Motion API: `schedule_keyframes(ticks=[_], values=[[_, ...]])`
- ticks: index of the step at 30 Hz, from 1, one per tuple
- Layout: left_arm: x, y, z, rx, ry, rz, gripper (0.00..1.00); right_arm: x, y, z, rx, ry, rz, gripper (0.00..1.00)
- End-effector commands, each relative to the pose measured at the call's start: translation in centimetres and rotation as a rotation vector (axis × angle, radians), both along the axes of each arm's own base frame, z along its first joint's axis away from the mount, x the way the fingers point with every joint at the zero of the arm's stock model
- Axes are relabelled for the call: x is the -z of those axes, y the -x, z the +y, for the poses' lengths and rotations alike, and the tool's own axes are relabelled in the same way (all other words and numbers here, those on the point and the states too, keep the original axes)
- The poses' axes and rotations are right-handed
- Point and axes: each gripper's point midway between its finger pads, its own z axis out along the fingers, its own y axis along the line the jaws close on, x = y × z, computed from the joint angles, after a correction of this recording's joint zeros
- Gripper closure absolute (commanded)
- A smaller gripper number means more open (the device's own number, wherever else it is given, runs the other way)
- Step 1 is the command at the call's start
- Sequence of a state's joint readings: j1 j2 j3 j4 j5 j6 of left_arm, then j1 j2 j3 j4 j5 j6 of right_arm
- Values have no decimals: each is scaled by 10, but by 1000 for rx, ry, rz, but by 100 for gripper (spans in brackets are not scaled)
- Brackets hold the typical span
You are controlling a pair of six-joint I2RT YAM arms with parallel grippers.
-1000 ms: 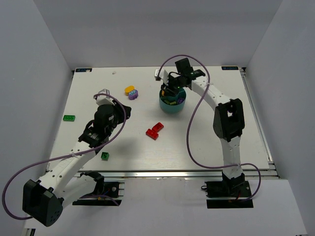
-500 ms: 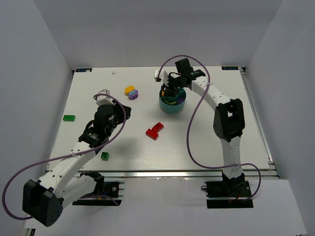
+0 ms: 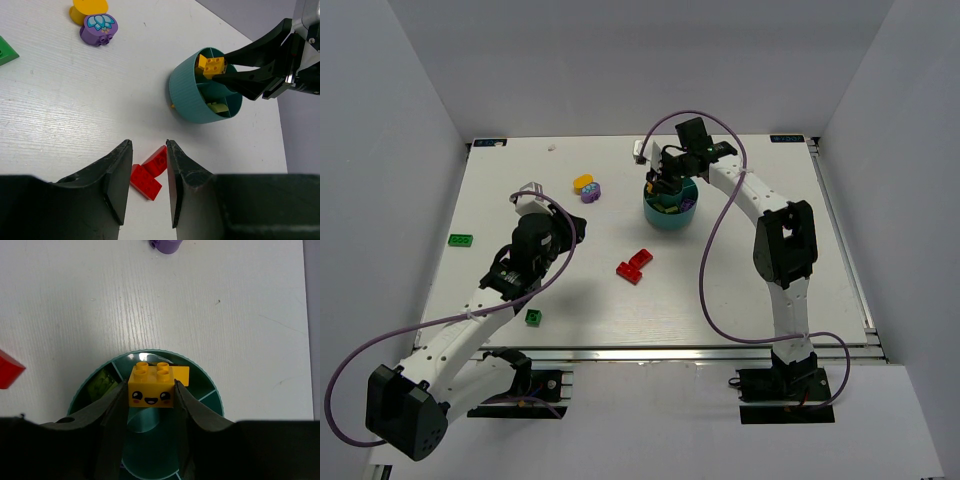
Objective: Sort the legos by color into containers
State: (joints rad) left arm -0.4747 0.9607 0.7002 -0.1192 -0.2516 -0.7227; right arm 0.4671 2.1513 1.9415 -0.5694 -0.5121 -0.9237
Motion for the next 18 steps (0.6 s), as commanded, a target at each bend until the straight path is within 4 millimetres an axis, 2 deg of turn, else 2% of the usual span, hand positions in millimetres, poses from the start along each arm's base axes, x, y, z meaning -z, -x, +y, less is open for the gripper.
schedule_keyframes(ticks=[1,7,13,15,16,18], values=[[-5,-2,3,-14,7,-17,56,-9,-6,10,-6,-35,-35,93],[-5,-3,3,-14,3,-15,56,0,-9,11,12,-22,-38,88],[-4,-2,4,-17,2,-12,56,7,-8,7,15,-2,-29,77],[-5,-2,4,-16,4,-14,56,11,-7,6,17,6,-22,68],[-4,-2,3,-14,3,-11,56,12,-6,6,17,8,-20,58],[-5,-3,3,-14,4,-13,56,13,-5,6,17,11,-16,47]])
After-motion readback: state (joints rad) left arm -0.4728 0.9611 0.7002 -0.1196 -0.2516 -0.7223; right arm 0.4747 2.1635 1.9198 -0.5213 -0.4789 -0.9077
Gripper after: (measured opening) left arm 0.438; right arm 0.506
